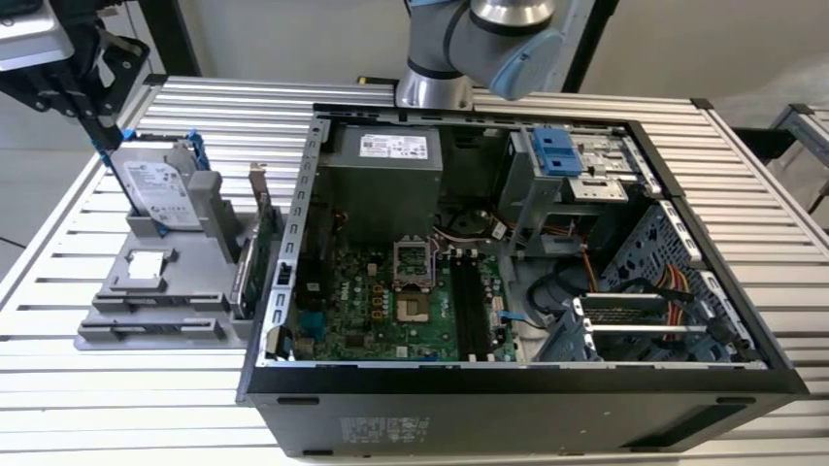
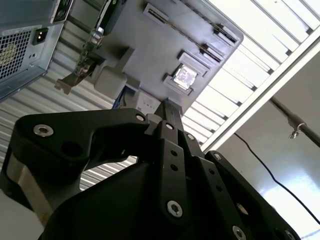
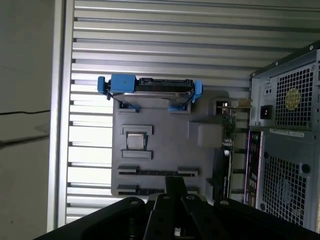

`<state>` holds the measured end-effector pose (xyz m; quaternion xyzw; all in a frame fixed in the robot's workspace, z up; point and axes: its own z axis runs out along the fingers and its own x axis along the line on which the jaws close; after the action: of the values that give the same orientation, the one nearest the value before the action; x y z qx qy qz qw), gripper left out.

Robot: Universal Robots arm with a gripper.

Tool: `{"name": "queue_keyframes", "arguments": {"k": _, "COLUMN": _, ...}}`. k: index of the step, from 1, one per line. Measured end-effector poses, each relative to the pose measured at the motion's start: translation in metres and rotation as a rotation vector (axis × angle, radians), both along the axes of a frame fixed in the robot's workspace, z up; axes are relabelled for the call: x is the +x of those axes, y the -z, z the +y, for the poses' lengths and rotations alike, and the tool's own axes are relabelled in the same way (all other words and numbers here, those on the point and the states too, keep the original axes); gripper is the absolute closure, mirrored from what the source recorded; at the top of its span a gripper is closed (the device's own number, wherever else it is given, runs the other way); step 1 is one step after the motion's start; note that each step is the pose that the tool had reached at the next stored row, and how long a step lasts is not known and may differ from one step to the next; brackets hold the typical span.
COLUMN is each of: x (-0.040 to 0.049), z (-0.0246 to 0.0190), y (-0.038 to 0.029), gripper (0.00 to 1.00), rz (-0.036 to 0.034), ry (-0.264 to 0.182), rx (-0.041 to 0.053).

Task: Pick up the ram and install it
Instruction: 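Reach for the ram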

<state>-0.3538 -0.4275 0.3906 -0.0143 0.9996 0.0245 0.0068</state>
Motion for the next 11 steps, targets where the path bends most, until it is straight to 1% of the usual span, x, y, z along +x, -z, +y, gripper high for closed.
{"name": "queue_keyframes", "arguments": {"k": 11, "x": 0.0, "z": -0.0076, "y": 0.0005, "gripper": 1.0, "rz": -0.0001, "ry": 0.0, "rx": 0.0001}}
